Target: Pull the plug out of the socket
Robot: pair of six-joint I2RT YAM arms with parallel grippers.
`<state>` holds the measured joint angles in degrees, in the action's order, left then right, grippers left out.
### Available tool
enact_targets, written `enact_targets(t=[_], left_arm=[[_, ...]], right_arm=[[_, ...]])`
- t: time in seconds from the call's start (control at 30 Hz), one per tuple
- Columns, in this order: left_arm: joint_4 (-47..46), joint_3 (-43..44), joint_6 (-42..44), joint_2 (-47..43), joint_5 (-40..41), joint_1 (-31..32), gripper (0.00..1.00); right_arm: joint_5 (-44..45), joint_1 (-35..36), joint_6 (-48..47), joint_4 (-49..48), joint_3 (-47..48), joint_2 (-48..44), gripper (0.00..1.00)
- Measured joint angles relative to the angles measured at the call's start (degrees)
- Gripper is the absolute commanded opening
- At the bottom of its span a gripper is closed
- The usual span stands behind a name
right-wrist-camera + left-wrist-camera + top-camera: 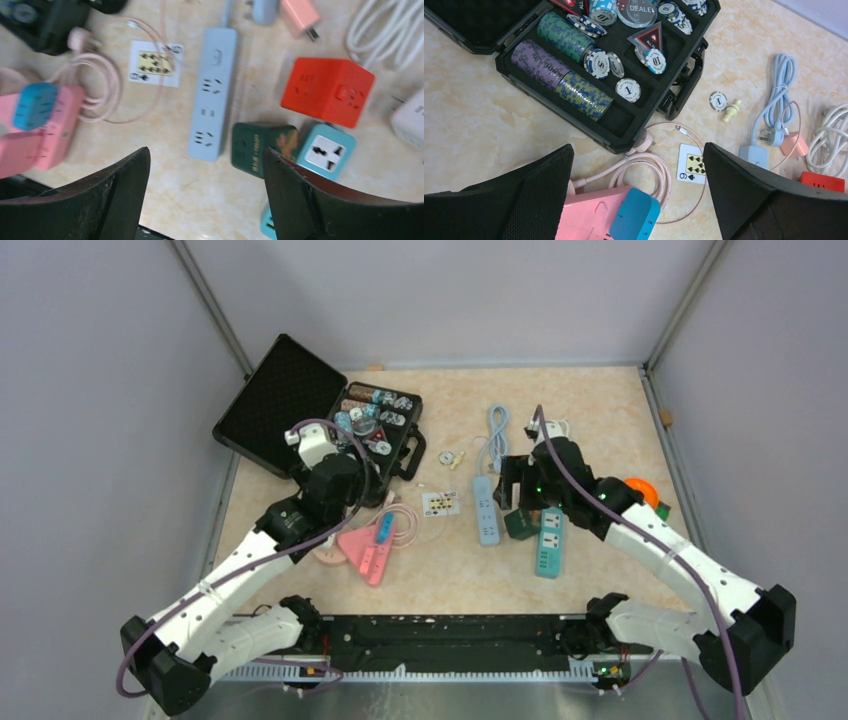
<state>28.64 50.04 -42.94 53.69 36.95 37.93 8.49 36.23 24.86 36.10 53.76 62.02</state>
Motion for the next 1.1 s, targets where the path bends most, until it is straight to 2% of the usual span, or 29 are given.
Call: enact_targets(t=[0.07,0.23,0.4,0.5,0.77,1.0,1.1], left_arm=[[0.5,0.0,-0.2,-0.2,0.0,-0.2,0.99],[2.7,0.0,-0.9,-2.1,0.0,-0.4,0.99],[5.2,-0.1,-2.1,-5.0,1.0,-0.4,0.99],[6.6,-0.6,-2.5,-7.1,2.1,-0.4,0.99],[9.7,-3.6,-3.0,-12.5,4.0,-0.4,0.99],[10.9,-4.7,-3.0,-13.8,4.0,-0.4,0.99],[11.0,-4.9,-3.0,-13.8,4.0,-0.4,0.99]], right_arm=[[-2.9,0.0,1.2,-3.1,-0.2,-1.4,0.78],[-14.4,0.9,8.6,-18.9,-6.2,-2.0,0.76],[-15.3,9.8,16.7,-27.3,-7.5,4.9,0.68],[-14.0,14.6,21.8,-28.6,-5.1,11.1,0.63],[-7.4,21.8,31.3,-28.9,5.8,26.5,0.62],[-7.1,24.1,33.8,-28.5,14.1,37.3,0.51],[-7.0,24.1,33.8,-28.0,15.4,39.9,0.39]])
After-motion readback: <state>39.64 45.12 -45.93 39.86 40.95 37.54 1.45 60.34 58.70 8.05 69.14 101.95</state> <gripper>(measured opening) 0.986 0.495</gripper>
